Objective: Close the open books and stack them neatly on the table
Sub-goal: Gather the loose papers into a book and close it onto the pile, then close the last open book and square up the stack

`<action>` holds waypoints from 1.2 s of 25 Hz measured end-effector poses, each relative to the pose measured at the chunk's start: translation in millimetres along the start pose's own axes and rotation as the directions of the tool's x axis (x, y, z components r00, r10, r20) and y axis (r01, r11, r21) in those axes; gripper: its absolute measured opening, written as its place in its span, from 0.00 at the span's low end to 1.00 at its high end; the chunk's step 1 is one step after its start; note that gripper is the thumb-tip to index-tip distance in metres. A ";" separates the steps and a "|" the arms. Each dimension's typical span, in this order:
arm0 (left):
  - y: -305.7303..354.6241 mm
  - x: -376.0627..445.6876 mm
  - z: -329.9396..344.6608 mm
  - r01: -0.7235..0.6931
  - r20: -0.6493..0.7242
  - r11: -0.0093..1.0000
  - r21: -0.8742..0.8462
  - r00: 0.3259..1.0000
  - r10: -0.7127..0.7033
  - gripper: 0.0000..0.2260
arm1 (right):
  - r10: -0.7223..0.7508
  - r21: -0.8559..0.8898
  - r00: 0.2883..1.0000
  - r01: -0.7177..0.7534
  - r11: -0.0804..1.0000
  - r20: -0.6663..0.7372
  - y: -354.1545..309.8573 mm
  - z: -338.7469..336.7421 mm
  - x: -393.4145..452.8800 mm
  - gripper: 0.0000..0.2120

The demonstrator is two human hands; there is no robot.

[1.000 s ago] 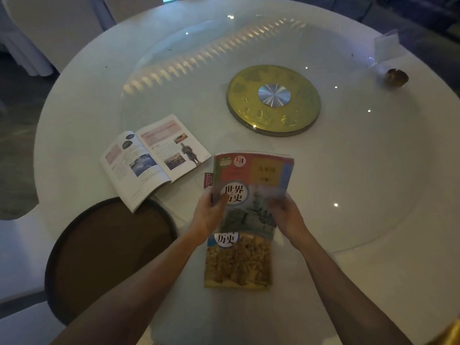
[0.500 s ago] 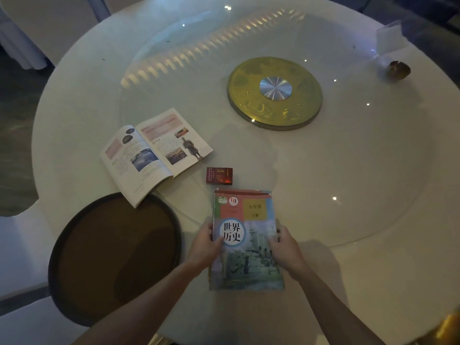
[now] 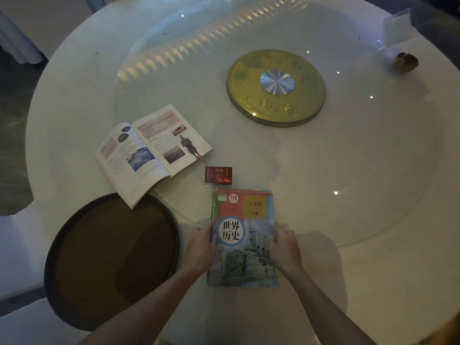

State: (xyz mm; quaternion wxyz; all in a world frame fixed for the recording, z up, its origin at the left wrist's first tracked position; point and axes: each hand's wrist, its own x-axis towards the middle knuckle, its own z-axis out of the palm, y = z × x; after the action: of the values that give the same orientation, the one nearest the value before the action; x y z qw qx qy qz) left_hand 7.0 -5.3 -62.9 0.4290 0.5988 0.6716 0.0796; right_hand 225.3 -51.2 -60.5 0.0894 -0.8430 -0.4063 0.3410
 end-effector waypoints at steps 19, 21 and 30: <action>84.6 76.0 10.5 -0.006 0.038 0.997 0.079 0.999 0.003 0.13 | 0.261 0.439 0.964 -0.257 0.861 0.052 -4.4 -65.1 66.9 0.12; 89.2 83.3 11.6 -0.001 0.000 0.997 0.074 1.000 0.001 0.12 | 0.266 0.401 0.962 -0.268 0.876 0.062 -7.7 -65.9 73.6 0.10; 44.1 95.7 -84.7 -0.025 -0.347 0.986 -0.164 0.937 -0.034 0.11 | -0.157 0.116 0.943 0.198 0.973 -0.294 -130.3 -50.2 98.6 0.18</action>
State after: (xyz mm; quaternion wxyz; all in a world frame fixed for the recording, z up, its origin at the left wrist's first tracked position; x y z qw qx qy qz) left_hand -9.3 124.6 -29.0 0.3519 0.5359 0.7293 0.2388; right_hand 219.6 113.9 -16.5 0.2373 -0.8343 -0.4382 0.2359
